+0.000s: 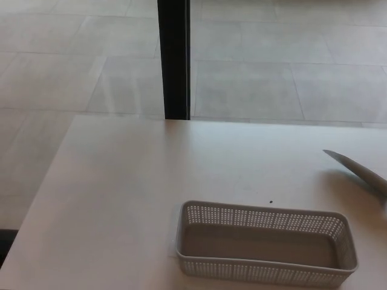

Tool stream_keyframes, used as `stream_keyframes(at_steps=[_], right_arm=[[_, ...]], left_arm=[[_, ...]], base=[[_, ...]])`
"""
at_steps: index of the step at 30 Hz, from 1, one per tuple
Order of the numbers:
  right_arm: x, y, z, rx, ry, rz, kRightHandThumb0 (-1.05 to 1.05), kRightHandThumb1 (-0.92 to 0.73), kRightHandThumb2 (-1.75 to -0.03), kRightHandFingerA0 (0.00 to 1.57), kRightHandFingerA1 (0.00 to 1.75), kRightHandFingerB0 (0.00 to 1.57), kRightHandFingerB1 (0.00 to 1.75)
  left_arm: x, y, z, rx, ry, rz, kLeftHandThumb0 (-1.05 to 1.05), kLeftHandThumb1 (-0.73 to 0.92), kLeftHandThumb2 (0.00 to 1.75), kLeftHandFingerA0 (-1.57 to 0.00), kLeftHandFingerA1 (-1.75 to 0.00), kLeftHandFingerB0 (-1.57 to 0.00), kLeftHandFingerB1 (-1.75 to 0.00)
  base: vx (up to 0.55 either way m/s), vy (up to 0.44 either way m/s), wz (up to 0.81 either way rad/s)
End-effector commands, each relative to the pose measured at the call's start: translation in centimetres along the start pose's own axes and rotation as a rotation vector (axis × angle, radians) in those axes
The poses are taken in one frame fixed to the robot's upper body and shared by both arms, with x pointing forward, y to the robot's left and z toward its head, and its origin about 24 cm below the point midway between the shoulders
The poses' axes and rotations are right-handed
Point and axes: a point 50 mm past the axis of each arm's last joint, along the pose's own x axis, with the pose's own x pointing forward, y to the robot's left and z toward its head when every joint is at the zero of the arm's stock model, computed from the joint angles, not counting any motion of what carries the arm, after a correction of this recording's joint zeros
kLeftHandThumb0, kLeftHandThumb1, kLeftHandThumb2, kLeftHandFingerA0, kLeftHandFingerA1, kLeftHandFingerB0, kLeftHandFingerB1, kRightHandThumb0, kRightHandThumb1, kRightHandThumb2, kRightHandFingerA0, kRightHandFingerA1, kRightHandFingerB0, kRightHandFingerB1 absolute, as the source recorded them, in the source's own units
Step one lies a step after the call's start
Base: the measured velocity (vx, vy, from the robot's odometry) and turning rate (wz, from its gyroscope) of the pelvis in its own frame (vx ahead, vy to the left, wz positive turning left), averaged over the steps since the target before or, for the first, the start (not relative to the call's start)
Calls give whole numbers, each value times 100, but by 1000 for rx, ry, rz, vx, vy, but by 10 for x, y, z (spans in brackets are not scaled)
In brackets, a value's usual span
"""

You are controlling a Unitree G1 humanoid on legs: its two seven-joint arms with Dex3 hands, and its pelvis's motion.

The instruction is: A garden tool is kept on the righthand side and a container is kept on the lefthand side on a desk infront of the robot. the robot uses its right hand to pick up the garden tool and makes a scooping motion inside the container

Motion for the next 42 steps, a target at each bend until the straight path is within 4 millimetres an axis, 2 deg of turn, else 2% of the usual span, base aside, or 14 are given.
stream_keyframes(at_steps=[1, 12, 13, 30, 42], right_arm=[[5, -54, 30, 254, -67, -242, -105, -92, -83, 0, 0, 0, 37], [6, -51, 32, 255, -65, -240, -105, -92, -83, 0, 0, 0, 37], [4, -51, 28, 245, -59, -238, -105, -92, -83, 0, 0, 0, 37], [6, -47, 32, 258, -65, -233, -105, -92, -83, 0, 0, 0, 37], [5, -48, 29, 250, -62, -231, -105, -92, -83, 0, 0, 0, 37]], left_arm=[[-4, 30, -3, -84, 18, 23, -24, -1, 91, -85, -90, -78, -85], [-5, 31, -7, -91, 29, 22, -24, -1, 91, -85, -90, -78, -85], [-6, 32, -12, -85, 40, 22, -24, -1, 91, -85, -90, -78, -85], [-6, 34, -8, -95, 28, 27, -24, -1, 91, -85, -90, -78, -85], [-7, 34, -14, -93, 38, 26, -24, -1, 91, -85, -90, -78, -85]], base=[[0, 0, 0], [0, 0, 0], [0, 0, 0], [0, 0, 0], [0, 0, 0]])
